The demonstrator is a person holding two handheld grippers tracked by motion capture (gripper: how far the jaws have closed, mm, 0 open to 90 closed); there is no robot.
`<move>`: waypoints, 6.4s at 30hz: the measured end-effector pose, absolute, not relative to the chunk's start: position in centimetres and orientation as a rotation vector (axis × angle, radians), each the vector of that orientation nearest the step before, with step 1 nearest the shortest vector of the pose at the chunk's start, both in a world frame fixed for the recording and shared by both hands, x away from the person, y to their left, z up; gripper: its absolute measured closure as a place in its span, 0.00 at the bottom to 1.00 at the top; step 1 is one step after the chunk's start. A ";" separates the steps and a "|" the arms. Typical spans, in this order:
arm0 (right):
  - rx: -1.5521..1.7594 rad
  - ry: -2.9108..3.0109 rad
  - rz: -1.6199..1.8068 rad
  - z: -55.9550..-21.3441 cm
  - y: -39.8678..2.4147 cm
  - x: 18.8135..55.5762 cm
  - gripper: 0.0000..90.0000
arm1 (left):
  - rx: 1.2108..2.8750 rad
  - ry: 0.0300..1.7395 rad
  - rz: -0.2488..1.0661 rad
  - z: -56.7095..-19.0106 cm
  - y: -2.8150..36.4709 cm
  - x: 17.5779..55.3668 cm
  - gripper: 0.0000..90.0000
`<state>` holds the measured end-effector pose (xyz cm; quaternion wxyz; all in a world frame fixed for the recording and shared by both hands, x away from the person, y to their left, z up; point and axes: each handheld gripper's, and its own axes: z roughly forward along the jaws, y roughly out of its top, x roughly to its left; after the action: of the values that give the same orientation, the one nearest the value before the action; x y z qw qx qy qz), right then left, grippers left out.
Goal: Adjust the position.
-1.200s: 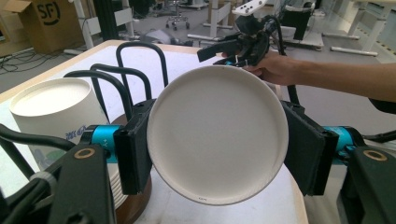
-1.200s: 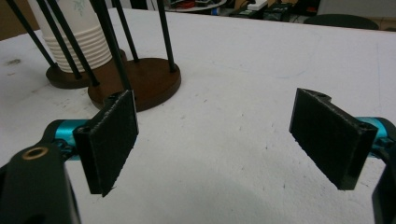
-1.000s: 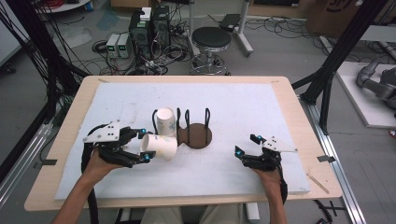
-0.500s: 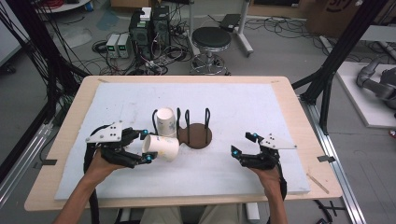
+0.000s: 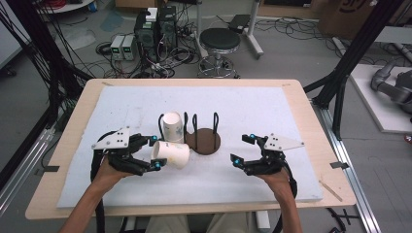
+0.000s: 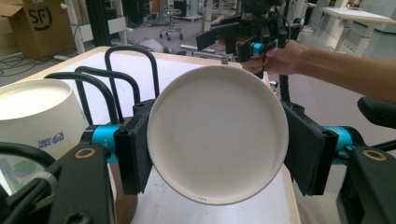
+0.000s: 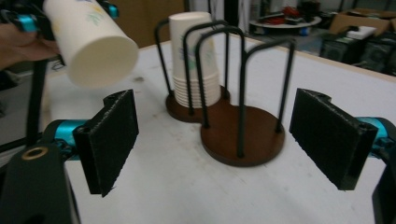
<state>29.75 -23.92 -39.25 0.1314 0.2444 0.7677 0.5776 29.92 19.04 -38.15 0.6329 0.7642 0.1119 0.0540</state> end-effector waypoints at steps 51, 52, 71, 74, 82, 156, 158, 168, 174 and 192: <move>0.088 2.616 1.816 -34.7 -12.0 32.3 0.18 | 1.702 0.202 0.070 -38.2 16.1 29.4 0.37; 0.084 2.627 1.806 -34.8 -11.8 32.3 0.18 | 1.702 0.198 0.070 -38.1 16.1 29.4 0.37; 0.034 2.685 1.767 -35.6 -10.5 32.0 0.18 | 1.687 0.180 0.076 -37.3 16.1 29.1 0.37; 0.034 2.694 1.765 -35.8 -10.3 32.0 0.18 | 1.690 0.175 0.079 -37.2 16.2 29.1 0.37; 0.038 2.694 1.790 -36.6 -10.3 32.1 0.25 | 1.683 0.171 0.080 -36.9 16.4 29.1 0.37; 0.088 2.822 1.461 -34.4 -11.8 32.5 0.35 | 2.183 0.291 0.050 -33.6 17.5 29.8 0.10; 0.088 2.837 1.421 -34.2 -11.7 32.6 0.35 | 2.254 0.308 0.056 -33.3 17.3 30.0 0.10; 0.069 2.890 1.237 -33.0 -11.1 32.8 0.35 | 2.388 0.305 0.081 -32.5 16.7 30.5 0.11; 0.061 2.921 1.146 -32.8 -10.7 32.9 0.35 | 2.458 0.306 0.079 -32.4 16.4 30.7 0.11; 0.028 2.981 0.989 -32.9 -9.4 33.0 0.35 | 2.462 0.271 0.047 -32.5 14.5 31.2 0.12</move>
<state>33.00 -9.43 -32.93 0.0002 0.0089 0.9491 0.3147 31.17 14.48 -32.49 0.3260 0.9395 0.1034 0.0181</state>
